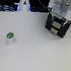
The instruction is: Open the kcup holder, insert the kcup into the holder, and close the kcup holder
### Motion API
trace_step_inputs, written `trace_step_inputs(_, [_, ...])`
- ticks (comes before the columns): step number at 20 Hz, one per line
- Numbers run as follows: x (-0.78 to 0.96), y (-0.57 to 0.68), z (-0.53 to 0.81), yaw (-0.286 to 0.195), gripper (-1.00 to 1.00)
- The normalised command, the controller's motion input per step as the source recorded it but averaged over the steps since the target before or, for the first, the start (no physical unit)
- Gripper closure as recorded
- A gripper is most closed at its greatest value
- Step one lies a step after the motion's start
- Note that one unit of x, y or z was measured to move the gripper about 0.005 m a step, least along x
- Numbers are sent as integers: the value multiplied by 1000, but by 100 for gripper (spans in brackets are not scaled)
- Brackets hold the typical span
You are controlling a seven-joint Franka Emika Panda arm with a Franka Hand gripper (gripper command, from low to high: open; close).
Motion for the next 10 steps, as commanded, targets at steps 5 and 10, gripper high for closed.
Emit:
trace_step_inputs(5, [964, -263, 269, -83, 100])
trace_step_inputs(10, [951, -301, 251, -86, 100])
